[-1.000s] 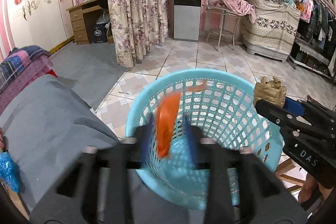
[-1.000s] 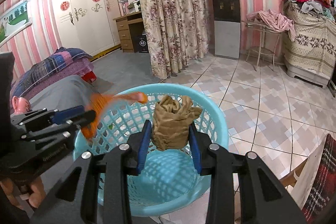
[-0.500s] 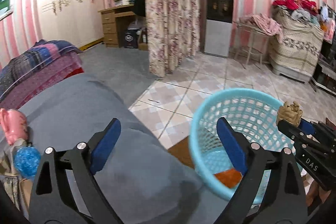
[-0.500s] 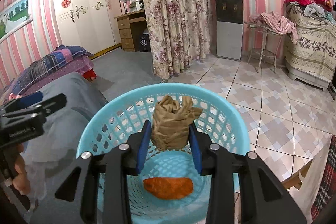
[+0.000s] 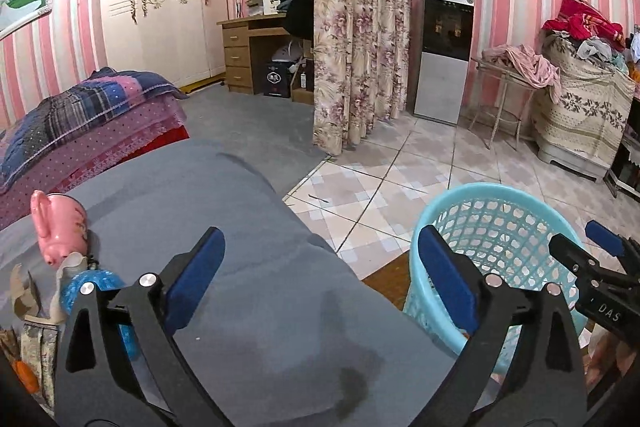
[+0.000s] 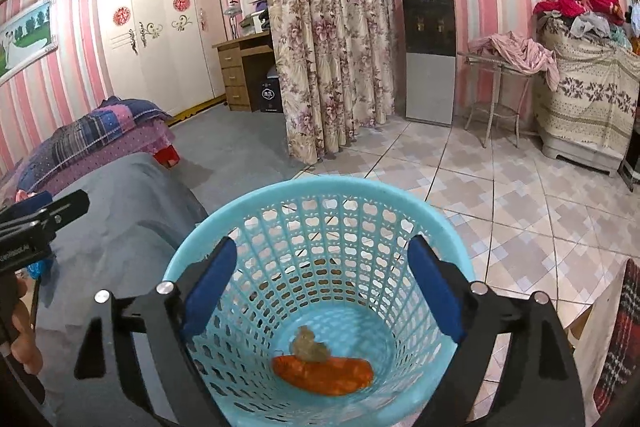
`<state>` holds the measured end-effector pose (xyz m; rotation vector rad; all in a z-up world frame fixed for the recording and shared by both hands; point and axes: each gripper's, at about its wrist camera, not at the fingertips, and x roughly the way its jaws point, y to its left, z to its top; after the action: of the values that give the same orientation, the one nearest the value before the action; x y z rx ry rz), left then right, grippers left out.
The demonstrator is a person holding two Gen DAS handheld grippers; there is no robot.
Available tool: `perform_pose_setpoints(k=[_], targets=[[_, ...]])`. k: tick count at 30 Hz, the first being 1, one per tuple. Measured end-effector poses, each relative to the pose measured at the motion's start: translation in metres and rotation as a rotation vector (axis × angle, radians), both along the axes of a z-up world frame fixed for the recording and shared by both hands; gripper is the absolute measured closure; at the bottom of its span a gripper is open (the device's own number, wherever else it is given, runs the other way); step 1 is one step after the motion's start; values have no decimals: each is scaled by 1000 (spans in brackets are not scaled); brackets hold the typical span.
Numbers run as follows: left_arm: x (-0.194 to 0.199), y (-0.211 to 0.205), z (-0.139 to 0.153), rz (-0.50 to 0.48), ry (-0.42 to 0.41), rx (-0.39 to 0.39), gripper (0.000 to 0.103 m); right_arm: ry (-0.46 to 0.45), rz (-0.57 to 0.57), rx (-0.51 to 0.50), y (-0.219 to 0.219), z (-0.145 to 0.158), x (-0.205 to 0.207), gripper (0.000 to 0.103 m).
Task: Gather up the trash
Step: 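Move both grippers back toward the table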
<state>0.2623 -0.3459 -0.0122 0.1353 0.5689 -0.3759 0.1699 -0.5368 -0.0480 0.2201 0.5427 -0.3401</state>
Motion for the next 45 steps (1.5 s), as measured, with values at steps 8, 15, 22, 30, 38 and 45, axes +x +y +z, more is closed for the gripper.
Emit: perform_pose_setpoints(k=[8,15,22,30,38,45], targets=[[-13,35,11,54,-8,-31,6,-12,26,-34,25,19,-4,8],[-34,83,26,117,-23,-41,6,-14,76,-59,64,35,-10,7],[-65,154,40,204,-47,-27,6,-9,127,-47,106,38,-23,6],[-100,230,42,298,-47,-6,6,-27,188,-26,158,40,-42,6],[-130,287,33,355,-44,14,6,-61,240,-23,210,37,-57,6],[-146,320,18,383,1,-11,6,-60,310,-61,271,30,-64,6]])
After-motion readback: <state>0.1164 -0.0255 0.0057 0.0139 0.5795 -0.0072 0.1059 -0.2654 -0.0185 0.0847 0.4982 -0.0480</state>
